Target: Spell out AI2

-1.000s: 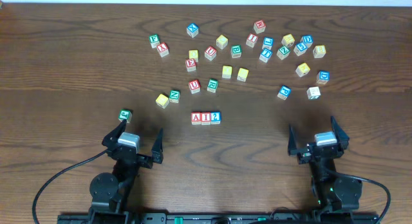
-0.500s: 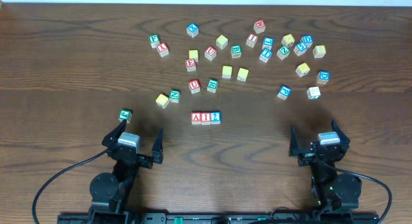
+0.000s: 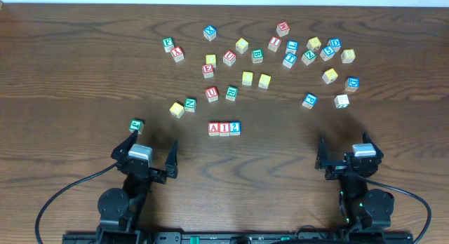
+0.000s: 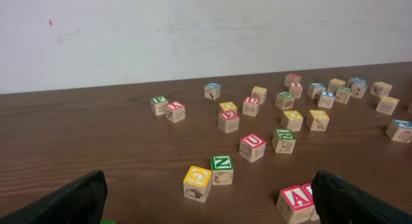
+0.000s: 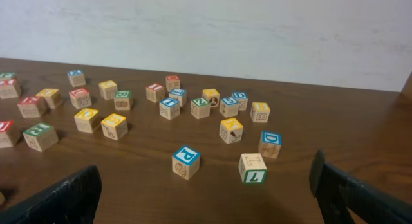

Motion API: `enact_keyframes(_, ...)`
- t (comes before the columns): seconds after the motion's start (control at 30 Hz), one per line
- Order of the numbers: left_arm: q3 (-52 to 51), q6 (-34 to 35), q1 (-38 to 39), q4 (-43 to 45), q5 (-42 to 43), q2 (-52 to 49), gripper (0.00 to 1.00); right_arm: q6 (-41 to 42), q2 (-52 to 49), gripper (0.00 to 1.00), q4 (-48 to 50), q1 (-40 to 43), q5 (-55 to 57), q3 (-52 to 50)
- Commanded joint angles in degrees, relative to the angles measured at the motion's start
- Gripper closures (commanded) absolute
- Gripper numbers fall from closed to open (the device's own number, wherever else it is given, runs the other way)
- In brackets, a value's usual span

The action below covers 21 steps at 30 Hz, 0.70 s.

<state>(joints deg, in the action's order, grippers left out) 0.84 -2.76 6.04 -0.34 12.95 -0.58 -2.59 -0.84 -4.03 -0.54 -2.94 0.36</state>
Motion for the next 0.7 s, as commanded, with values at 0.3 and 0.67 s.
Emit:
enact_keyframes(0.3, -0.61, 0.50, -0.35, -2.62, 0.52, 0.35, 0.01, 1.27, 0.50, 0.01, -0.22, 0.55, 0.44, -0.04)
enact_keyframes(0.67, -0.61, 0.50, -0.35, -2.62, 0.52, 0.35, 0.01, 1.29, 0.50, 0.01, -0.22, 0.55, 0.44, -0.04)
